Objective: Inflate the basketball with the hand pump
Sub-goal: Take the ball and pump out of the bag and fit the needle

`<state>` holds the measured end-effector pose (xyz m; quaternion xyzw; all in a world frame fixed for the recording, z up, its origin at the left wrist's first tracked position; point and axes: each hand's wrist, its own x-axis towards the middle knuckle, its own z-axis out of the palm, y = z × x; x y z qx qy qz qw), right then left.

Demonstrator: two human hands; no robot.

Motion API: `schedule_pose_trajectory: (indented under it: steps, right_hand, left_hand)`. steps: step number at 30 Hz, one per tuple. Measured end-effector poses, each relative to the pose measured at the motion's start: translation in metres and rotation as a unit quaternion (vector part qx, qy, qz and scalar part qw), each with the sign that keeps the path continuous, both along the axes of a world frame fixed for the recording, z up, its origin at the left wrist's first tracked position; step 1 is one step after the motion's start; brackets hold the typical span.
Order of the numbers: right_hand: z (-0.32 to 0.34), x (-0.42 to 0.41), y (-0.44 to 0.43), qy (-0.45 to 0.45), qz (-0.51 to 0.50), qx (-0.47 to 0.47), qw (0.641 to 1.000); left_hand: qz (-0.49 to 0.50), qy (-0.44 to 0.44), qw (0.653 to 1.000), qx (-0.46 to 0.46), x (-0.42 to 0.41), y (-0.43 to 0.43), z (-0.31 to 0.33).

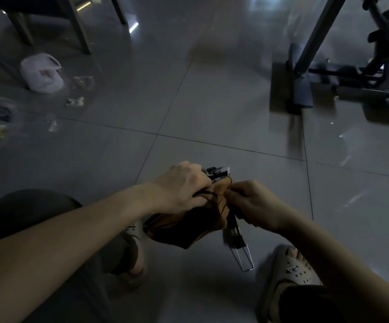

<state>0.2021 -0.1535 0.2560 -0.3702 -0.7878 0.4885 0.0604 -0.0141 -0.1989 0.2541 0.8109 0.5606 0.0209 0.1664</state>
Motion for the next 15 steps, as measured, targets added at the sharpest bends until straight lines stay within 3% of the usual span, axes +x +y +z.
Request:
schedule_pose_trajectory:
  steps: [6, 15]
  right_hand:
    - [-0.0009, -0.0012, 0.0012, 0.018, 0.011, 0.009, 1.0]
    - [-0.0041, -0.0005, -0.0021, -0.013, 0.011, 0.069, 0.997]
  left_hand:
    - [-0.006, -0.086, 0.994, -0.062, -0.0017, -0.0034, -0.0026]
    - [0.002, -0.091, 0.996, -0.006, 0.0005, -0.0075, -0.0062]
